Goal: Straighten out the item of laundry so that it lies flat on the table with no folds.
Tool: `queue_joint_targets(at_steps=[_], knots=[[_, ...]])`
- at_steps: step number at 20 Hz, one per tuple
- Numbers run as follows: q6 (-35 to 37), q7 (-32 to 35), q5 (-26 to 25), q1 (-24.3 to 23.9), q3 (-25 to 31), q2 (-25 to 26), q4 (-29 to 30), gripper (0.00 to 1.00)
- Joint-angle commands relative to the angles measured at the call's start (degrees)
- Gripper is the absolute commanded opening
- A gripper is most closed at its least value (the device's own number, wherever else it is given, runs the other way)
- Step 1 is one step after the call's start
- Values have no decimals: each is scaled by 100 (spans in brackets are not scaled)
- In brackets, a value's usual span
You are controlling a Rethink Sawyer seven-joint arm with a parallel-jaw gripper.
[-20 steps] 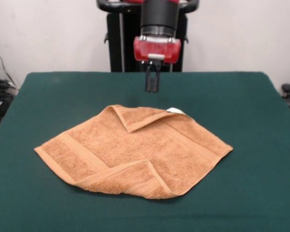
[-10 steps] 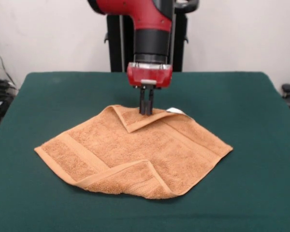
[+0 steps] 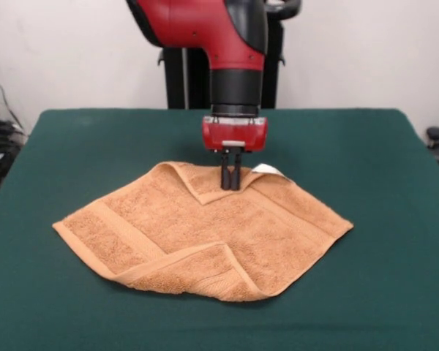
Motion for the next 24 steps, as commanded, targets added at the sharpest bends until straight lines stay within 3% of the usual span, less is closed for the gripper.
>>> queue_joint_targets(at_steps=[1,3,12,17,24], knots=[[3813,738,1397,334,460,708,-603,0],[4992,766,1666,240,539,796,-594,0],[7379,1004,2118,613,98,817,-796,0],[7948,1059,2101,656,58,802,-825,0],[7750,1096,2101,711,135,584,-491,0]])
